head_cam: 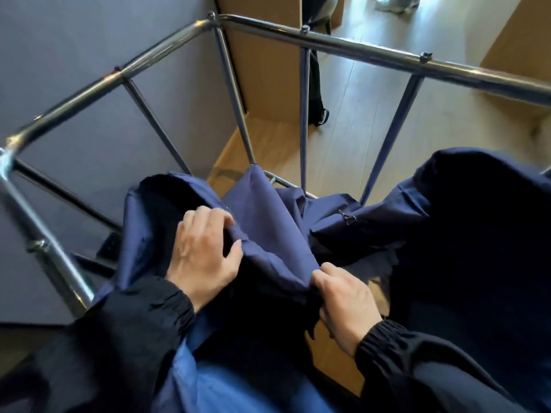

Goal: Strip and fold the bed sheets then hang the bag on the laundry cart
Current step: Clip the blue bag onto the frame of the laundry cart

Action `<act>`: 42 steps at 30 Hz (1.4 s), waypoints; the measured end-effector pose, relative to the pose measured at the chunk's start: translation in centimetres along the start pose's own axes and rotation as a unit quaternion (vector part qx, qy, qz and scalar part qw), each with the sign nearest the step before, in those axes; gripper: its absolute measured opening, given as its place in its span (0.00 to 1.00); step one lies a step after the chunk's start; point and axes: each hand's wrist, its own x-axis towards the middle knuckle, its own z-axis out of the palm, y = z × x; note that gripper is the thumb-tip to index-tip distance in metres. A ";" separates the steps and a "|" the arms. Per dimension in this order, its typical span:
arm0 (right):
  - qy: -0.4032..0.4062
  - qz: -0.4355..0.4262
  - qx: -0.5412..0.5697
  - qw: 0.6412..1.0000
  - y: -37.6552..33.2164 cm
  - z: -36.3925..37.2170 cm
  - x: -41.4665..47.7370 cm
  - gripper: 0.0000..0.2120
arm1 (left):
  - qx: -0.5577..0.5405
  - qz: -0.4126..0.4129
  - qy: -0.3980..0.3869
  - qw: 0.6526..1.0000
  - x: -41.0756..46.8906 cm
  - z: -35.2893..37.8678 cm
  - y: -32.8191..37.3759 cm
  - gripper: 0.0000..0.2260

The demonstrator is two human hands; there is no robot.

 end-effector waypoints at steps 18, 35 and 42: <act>-0.017 -0.089 0.191 0.977 0.1 -2.9 2.1 0.04 | -0.104 0.266 -0.152 0.946 -0.6 3.8 2.0 0.09; 0.055 0.037 0.215 0.974 1.6 -4.4 3.5 0.17 | -0.200 0.162 -0.093 0.962 0.5 2.3 2.4 0.06; 0.077 0.077 0.446 0.888 0.3 -5.6 3.2 0.16 | -0.177 0.147 -0.095 0.969 0.2 2.3 2.9 0.17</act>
